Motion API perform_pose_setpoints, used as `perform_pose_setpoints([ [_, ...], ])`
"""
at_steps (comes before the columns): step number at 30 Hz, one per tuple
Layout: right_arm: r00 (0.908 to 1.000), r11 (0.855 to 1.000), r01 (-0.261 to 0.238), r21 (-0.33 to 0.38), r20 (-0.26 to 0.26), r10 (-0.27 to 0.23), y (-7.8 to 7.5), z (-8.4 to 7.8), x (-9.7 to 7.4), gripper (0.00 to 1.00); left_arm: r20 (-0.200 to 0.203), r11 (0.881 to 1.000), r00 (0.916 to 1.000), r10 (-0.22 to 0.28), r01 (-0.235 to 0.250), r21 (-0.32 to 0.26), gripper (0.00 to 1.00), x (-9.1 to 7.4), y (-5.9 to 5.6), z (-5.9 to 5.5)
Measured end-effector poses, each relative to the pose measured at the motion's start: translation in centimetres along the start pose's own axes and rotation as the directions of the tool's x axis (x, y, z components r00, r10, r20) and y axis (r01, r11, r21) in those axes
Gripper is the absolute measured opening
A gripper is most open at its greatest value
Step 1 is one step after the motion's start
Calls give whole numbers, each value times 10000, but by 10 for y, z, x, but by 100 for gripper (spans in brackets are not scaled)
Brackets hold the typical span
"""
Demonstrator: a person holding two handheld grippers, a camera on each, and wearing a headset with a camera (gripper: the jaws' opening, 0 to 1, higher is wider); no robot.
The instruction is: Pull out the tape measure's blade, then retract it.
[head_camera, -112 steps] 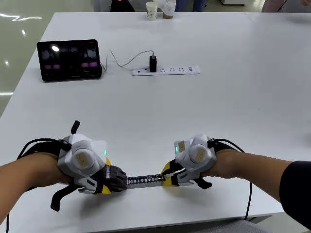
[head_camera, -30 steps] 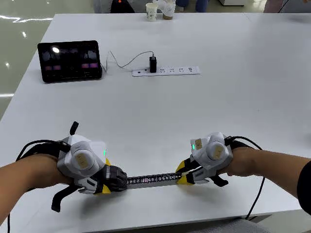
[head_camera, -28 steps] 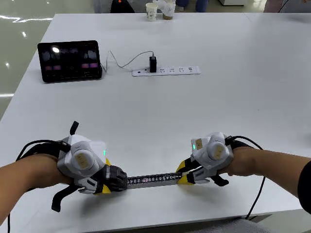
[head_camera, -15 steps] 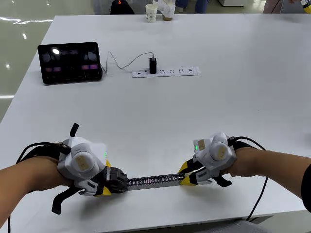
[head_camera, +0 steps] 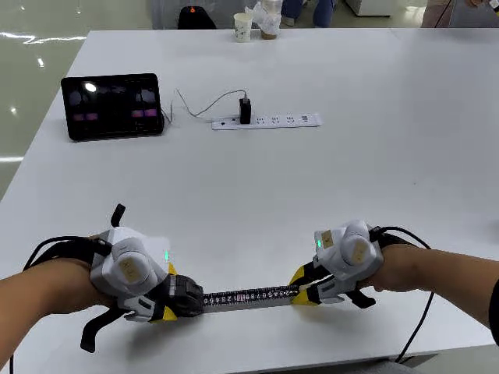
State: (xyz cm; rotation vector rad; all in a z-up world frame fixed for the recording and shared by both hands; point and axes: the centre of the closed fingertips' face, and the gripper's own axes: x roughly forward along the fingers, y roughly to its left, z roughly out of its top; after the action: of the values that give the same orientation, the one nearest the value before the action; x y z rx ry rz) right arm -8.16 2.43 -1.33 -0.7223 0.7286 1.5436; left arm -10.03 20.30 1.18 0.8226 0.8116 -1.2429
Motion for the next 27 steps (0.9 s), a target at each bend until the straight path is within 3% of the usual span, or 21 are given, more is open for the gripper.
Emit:
perform_pose_setpoints([
  [27,9999,9999,131,108,-37,-130,0,-10,-9,11,39,10000,10000,-24,24,3,33,0,0,1],
])
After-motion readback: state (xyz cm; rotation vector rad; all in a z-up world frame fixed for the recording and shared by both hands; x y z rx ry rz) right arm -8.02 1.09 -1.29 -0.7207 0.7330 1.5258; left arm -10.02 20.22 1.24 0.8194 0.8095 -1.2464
